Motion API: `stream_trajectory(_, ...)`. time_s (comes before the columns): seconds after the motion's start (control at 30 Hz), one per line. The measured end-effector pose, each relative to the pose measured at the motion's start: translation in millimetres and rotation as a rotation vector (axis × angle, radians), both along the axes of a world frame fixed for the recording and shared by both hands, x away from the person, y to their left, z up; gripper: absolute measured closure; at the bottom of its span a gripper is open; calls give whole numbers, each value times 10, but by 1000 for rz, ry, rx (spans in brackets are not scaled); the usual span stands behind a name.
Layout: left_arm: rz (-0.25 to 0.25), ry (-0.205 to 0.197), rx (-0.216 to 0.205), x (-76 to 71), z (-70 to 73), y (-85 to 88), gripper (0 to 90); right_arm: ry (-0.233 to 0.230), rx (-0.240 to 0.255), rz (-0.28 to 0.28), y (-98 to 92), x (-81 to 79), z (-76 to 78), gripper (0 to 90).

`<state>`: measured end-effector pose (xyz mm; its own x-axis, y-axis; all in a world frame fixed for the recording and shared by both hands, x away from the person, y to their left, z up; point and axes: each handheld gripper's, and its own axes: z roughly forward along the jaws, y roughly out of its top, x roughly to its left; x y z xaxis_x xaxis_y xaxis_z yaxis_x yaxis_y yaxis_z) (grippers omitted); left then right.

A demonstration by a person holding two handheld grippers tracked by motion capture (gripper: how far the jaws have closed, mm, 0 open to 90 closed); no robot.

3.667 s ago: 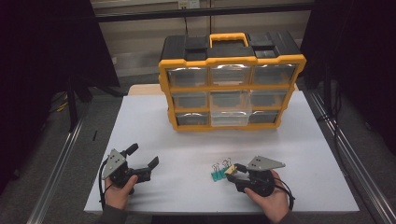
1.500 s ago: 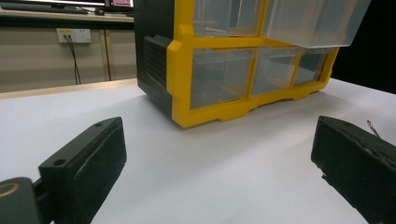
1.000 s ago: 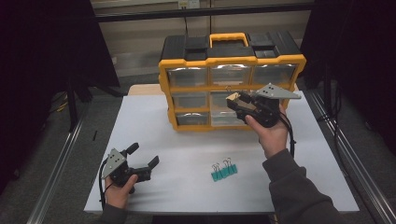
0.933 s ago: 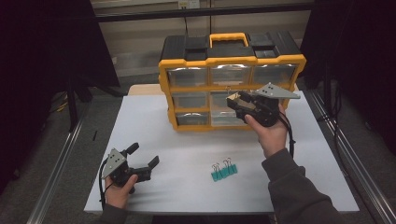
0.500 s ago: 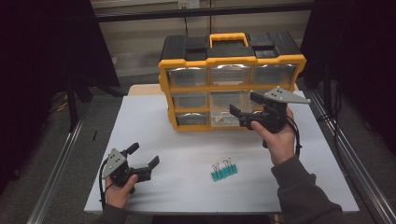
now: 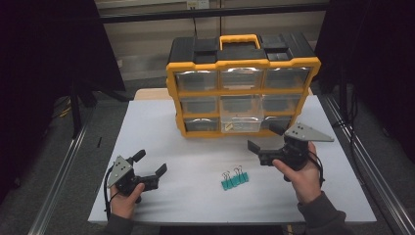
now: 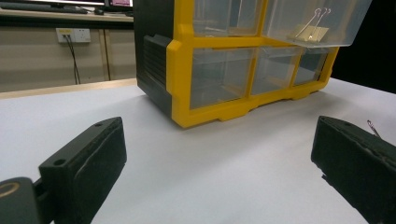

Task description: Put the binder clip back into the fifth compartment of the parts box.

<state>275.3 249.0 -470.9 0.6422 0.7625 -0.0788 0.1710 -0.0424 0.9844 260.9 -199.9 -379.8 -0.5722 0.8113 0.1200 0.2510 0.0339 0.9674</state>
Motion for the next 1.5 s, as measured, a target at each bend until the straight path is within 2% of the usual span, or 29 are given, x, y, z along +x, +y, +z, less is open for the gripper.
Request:
stream_trajectory(0.13, 1, 0, 2, -1, 1, 1, 34, 33, -33, 12, 66, -79, -239, 36)
stream_trajectory(0.17, 3, -4, 13, 0, 3, 11, 34, 46, -36, 13, 79, -91, -280, 36)
stream_trajectory(0.2, 4, -4, 12, 0, 3, 10, 34, 62, -41, 14, 104, -105, -347, 35)
stream_trajectory(0.23, 4, -4, 12, 0, 3, 10, 34, 62, -41, 14, 104, -105, -347, 35)
stream_trajectory(0.27, 2, 0, 2, -1, -1, 1, 34, 75, -55, 14, 132, -121, -444, 36)
stream_trajectory(0.37, -9, 0, 4, 2, -4, 0, 34, 108, -66, 21, 163, -129, -563, 37)
stream_trajectory(0.57, 1, -1, 6, 1, -2, 1, 34, 157, -114, 59, 229, -143, -724, 43)
stream_trajectory(0.7, -7, 1, 5, 4, -4, 1, 35, 191, -132, 74, 267, -145, -791, 53)
stream_trajectory(0.77, -8, 0, 5, 5, -4, 1, 35, 193, -140, 84, 269, -144, -808, 63)
stream_trajectory(0.83, -5, 3, 3, 2, -4, 0, 35, 230, -156, 95, 293, -146, -851, 87)
stream_trajectory(0.93, -8, 1, 5, 4, -4, 0, 35, 251, -170, 106, 311, -153, -906, 179)
stream_trajectory(1.03, -6, -1, 10, 7, -6, -1, 35, 272, -186, 102, 334, -150, -945, 216)
stream_trajectory(1.07, -5, 10, -10, 3, -10, -17, 35, 288, -193, 88, 354, -137, -983, 249)
stream_trajectory(1.1, -11, 7, 9, 5, -9, -5, 35, 296, -189, 85, 359, -131, -991, 261)
stream_trajectory(1.17, -11, 7, 11, 5, -9, -5, 35, 309, -182, 84, 369, -121, -1003, 296)
stream_trajectory(1.33, -10, 8, 12, 8, -10, -4, 35, 310, -185, 75, 399, -101, -1012, 374)
stream_trajectory(1.43, -3, 0, 28, 13, -10, -1, 35, 313, -187, 74, 417, -93, -1017, 402)
stream_trajectory(1.5, -9, 8, 11, 11, -13, -14, 35, 311, -178, 70, 426, -81, -1021, 413)
